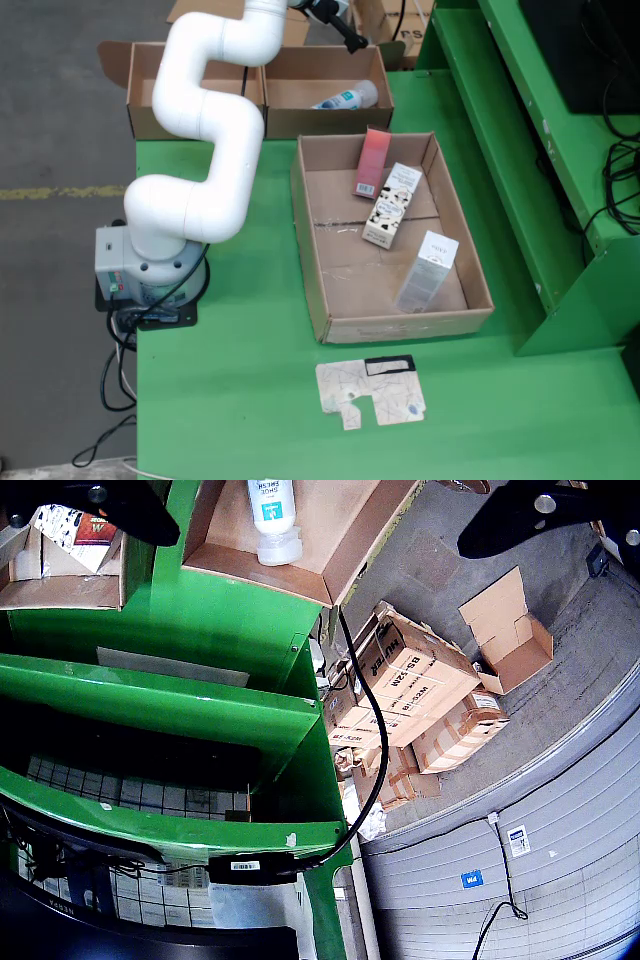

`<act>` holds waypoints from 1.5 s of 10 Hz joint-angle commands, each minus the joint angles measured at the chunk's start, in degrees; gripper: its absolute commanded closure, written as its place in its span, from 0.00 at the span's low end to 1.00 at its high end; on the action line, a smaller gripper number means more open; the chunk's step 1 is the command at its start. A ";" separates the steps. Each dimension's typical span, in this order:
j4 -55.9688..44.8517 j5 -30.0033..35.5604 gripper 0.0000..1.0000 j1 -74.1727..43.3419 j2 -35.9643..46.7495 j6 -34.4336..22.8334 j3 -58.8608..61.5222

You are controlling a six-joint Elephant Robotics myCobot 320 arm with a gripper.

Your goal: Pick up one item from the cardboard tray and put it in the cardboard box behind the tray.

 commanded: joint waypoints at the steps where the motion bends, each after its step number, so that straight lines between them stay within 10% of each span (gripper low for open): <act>1: 0.68 -0.59 0.00 0.39 3.09 5.30 1.49; 15: 0.68 -0.59 0.00 0.39 3.09 7.39 1.49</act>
